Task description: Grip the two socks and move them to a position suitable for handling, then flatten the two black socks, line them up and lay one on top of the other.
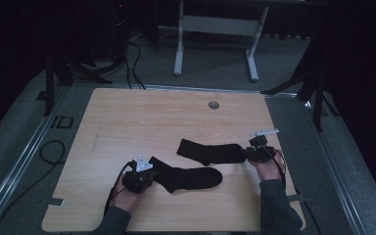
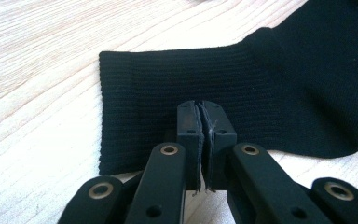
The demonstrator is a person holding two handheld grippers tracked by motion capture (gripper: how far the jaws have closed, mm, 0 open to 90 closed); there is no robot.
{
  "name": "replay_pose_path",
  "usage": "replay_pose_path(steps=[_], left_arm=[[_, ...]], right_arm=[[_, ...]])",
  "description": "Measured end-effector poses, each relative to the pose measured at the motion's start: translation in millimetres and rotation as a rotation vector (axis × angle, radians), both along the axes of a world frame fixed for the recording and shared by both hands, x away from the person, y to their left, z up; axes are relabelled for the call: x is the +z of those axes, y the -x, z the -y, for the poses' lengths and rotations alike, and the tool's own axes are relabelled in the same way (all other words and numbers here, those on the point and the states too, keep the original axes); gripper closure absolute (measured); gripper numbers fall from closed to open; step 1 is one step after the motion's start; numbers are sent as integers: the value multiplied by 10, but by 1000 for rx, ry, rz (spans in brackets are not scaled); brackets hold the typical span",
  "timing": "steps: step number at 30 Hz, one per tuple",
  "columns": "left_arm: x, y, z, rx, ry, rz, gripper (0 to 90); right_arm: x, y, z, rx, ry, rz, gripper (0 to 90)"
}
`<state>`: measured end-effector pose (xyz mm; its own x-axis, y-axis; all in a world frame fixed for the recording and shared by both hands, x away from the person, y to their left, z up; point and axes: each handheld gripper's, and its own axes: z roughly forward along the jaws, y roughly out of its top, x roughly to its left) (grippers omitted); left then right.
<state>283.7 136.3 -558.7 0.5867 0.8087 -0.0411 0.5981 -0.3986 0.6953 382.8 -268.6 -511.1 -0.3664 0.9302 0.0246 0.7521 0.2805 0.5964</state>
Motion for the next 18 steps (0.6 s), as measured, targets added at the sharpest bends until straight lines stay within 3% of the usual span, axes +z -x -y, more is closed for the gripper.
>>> replay_pose_path(steps=[5,7,11,18], left_arm=[[0,2,4,1,0,1,871],[-1,1,2,0,0,1,871],[0,0,4,1,0,0,871],[0,2,6,1,-1,2,871]], right_arm=[[91,5,-10,30,-5,44,594],[149,6,-88,127,-28,57,563],[195,9,-280,246,-3,86,560],[200,-58,-596,375,37,102,572]])
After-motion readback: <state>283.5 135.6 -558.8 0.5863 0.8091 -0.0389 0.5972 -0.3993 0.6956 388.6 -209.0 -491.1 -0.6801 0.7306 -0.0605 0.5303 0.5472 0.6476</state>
